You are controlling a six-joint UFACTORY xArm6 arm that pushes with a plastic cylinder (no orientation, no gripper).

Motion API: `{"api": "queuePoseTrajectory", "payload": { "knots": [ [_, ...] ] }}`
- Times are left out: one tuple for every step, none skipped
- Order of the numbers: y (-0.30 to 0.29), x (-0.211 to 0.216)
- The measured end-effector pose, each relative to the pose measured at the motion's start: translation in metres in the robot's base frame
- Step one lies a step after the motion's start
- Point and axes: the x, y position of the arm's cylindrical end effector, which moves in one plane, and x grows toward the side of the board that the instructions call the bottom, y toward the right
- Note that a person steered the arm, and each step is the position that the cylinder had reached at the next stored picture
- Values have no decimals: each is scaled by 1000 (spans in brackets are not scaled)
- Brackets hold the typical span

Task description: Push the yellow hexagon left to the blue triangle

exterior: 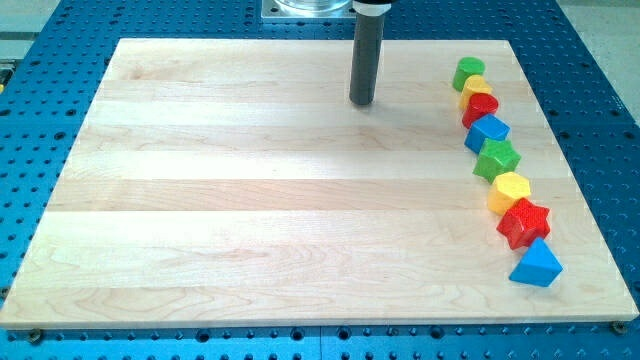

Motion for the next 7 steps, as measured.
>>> {"api": "queuePoseTrajectory", "payload": {
  "knots": [
    [0, 0],
    [0, -3],
    [7, -12],
    [32, -57],
    [41, -74],
    [79, -86],
    [109, -86]
  ]
}}
